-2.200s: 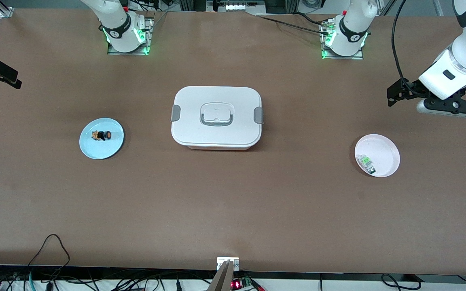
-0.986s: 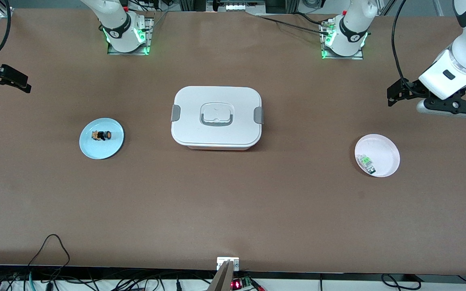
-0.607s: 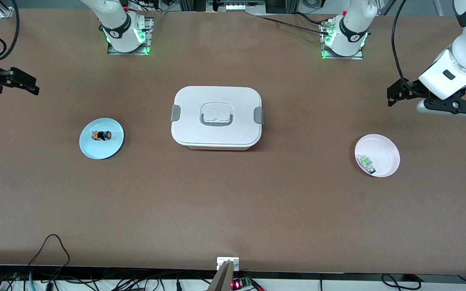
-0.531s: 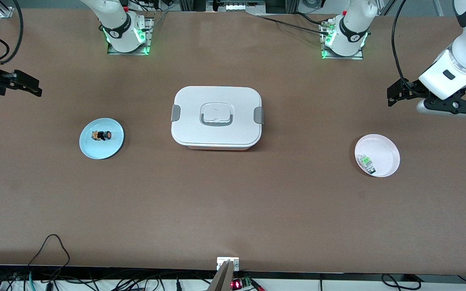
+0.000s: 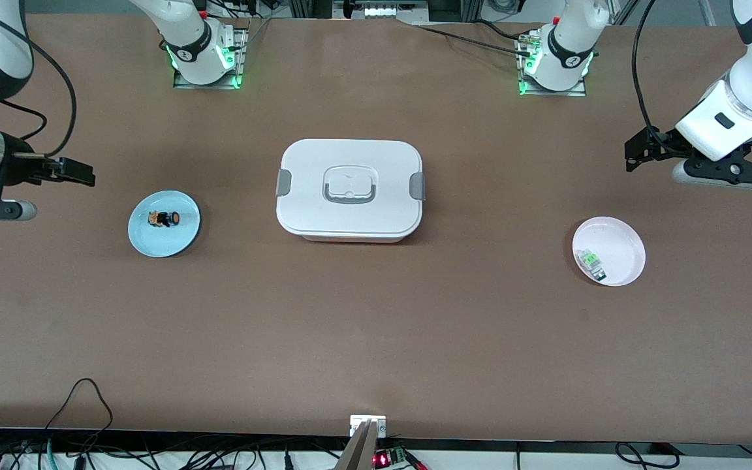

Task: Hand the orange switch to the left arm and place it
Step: 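Lower the right gripper over the orange switch in the blue dish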

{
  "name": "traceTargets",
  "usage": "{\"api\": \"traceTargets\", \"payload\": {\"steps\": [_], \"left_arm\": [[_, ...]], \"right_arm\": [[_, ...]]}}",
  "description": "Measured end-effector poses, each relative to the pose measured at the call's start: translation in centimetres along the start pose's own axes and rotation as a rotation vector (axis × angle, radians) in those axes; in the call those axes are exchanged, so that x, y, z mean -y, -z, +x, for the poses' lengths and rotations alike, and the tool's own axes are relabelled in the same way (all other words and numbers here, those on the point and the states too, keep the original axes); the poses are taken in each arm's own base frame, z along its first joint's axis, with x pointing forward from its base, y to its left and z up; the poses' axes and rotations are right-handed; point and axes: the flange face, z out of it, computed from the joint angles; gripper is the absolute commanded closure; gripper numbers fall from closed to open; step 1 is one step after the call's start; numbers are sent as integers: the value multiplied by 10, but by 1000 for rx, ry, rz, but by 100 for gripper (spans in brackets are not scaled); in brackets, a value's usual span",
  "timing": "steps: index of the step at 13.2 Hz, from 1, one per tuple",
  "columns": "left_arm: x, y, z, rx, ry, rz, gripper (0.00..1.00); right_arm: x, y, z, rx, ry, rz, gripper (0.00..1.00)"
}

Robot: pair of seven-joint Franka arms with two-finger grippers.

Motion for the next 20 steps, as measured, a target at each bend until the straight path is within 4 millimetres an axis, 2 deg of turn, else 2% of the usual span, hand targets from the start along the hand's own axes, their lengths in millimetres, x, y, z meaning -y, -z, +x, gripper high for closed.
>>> {"api": "traceTargets", "payload": {"steps": [4, 7, 12, 15, 17, 20], "left_arm": [[0, 0, 0, 0, 0, 0, 0], [0, 0, 0, 0, 0, 0, 0], [0, 0, 0, 0, 0, 0, 0], [0, 0, 0, 0, 0, 0, 0], [0, 0, 0, 0, 0, 0, 0], [0, 0, 0, 0, 0, 0, 0]], "right_arm": [[2, -36, 24, 18, 2, -5, 0], [4, -77, 36, 15, 6, -7, 0], [4, -145, 31, 36, 56, -4, 0], [-14, -190, 25, 0, 121, 4, 0], [-25, -213, 20, -24, 154, 6, 0], [-23, -240, 13, -54, 164, 5, 0]]}}
